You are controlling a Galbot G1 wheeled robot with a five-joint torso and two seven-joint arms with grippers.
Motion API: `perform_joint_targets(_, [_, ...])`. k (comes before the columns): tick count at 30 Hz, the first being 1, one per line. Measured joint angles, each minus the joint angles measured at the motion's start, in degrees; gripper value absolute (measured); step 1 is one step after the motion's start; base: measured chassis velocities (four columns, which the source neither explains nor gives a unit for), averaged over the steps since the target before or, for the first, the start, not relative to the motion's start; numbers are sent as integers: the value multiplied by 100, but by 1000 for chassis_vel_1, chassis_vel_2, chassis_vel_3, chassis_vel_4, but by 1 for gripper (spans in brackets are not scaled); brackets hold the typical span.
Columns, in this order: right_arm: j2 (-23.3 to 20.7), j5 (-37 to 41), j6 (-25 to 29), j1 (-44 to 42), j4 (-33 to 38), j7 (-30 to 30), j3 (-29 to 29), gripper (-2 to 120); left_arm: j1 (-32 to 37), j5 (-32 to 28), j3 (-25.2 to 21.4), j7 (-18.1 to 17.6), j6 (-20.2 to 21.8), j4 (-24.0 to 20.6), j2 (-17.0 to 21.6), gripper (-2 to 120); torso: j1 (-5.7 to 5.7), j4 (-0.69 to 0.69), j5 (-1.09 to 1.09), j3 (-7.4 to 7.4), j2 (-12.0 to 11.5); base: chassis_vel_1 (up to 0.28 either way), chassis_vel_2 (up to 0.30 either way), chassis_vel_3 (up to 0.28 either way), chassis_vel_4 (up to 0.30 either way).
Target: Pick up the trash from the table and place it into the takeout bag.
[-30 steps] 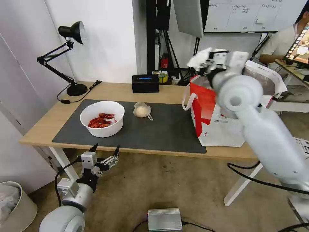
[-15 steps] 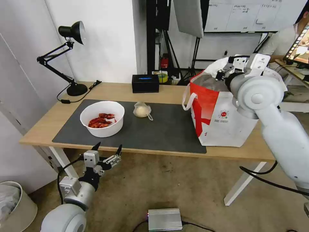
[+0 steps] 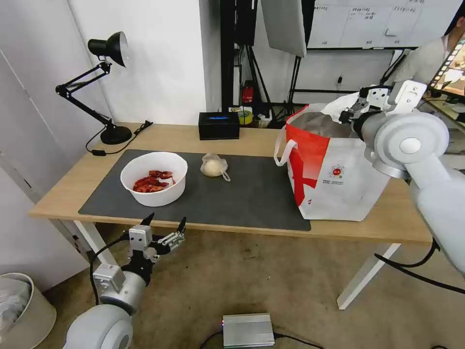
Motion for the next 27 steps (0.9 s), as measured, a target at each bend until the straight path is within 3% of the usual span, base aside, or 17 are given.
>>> perform_joint_targets(4, [-60, 58, 13, -107, 65, 24, 78, 1, 24, 15, 3, 0, 0, -34, 2, 100, 0, 0, 0, 0, 0, 0, 0, 0, 0])
perform_joint_targets(13, [-111, 207, 40, -147, 151, 57, 105, 30, 70, 16, -21, 0, 1, -107, 10, 100, 0, 1, 0, 0, 0, 0, 0, 0, 0])
perform_joint_targets(20, [-195, 314, 49, -192, 203, 122, 154, 61, 117, 17, -45, 0, 2, -174, 23, 100, -1, 0, -1, 0, 0, 0, 0, 0, 0])
perform_joint_targets(25, [-207, 316, 51, -208, 203, 124, 164, 73, 108, 8, -45, 0, 2, -177, 38, 100, 0, 0, 0, 0, 0, 0, 0, 0, 0])
perform_joint_targets(27, [-208, 318, 51, -212, 191, 124, 165, 84, 78, -2, -34, -2, 2, -175, 50, 100, 0, 0, 0, 0, 0, 0, 0, 0, 0])
